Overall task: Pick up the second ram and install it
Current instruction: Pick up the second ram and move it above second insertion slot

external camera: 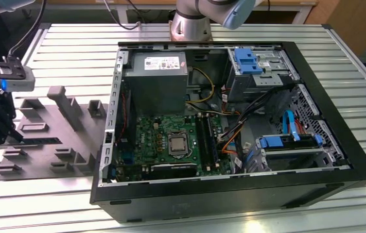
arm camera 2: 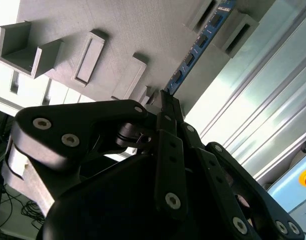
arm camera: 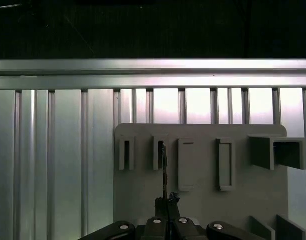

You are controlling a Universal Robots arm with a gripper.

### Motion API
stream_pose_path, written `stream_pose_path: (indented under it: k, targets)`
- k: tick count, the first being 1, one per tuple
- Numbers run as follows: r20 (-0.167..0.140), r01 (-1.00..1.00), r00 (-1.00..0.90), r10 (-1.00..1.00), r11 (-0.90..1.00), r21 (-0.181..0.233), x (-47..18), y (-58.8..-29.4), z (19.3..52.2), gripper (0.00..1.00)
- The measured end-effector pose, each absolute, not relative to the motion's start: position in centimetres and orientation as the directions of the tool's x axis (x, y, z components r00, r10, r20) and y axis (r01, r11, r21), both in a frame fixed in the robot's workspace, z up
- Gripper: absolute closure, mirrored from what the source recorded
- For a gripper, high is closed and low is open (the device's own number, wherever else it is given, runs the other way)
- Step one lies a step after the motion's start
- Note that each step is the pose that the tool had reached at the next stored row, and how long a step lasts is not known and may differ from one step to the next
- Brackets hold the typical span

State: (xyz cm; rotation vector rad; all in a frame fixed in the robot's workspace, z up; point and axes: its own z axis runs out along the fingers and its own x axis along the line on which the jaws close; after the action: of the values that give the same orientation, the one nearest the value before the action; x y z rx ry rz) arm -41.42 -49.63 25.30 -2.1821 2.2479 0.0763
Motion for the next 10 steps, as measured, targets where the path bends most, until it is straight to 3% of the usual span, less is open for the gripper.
stream_pose_path:
  k: [10]
  targets:
    - [-0.04,-0.999,-0.03,-0.999,0.029,0.029,-41.42,-49.63,25.8,0.89]
